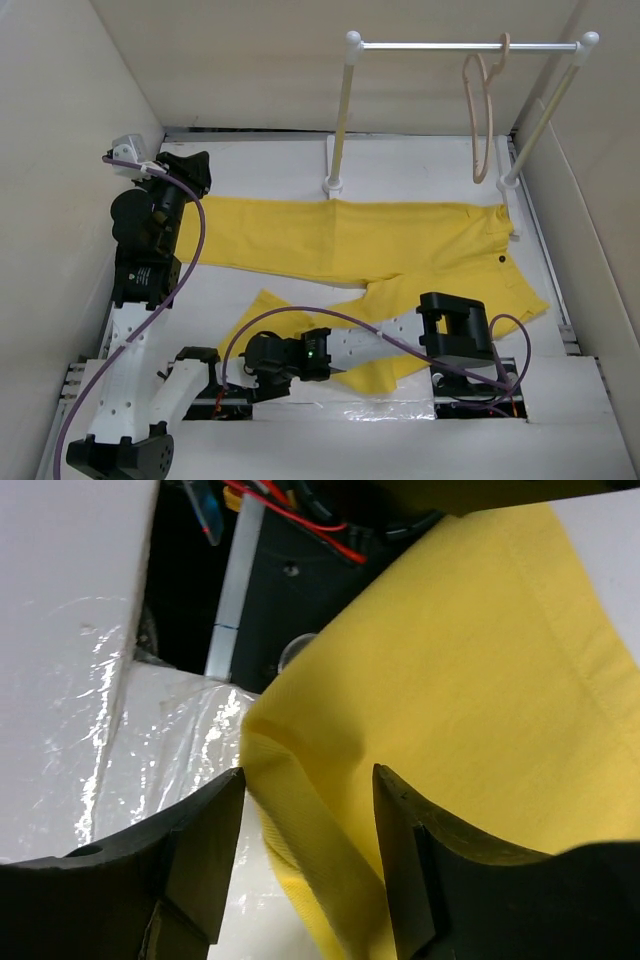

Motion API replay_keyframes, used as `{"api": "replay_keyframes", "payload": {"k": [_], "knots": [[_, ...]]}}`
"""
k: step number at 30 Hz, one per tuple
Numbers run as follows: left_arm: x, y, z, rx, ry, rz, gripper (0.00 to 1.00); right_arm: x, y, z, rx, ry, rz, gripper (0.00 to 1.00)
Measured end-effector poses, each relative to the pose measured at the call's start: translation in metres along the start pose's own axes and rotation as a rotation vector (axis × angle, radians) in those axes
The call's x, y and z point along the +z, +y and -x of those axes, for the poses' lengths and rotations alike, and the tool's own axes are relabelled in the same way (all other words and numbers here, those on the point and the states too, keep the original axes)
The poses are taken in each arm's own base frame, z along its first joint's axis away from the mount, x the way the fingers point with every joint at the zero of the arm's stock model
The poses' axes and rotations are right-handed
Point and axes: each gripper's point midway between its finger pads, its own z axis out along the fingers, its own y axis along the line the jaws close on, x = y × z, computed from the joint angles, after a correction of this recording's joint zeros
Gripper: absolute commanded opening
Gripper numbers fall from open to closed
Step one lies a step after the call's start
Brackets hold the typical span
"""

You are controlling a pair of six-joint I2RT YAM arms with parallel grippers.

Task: Place the trousers on the hanger
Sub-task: Flatten out the trousers at the center of the board.

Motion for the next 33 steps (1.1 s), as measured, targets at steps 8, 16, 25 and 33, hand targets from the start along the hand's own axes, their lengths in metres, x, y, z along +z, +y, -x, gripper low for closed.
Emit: {"api": "replay_keyframes", "payload": {"k": [8, 16, 25, 33], "knots": [[0.000, 0.001, -0.002, 0.000, 0.003, 0.003, 0.29, 0.001, 0.010, -0.007, -0.002, 0.014, 0.034, 0.36], [0.001, 0.003, -0.004, -0.001, 0.008, 0.006, 0.33, -0.001, 0.005, -0.011, 0.005, 0.010, 0.018, 0.00], [0.011, 0.001, -0.022, -0.024, 0.074, -0.015, 0.40, -0.154, -0.166, 0.011, 0.272, -0.310, -0.426, 0.00], [0.026, 0.005, -0.052, -0.055, 0.174, -0.024, 0.40, -0.267, -0.306, -0.069, 0.606, -0.464, -0.801, 0.00]]}}
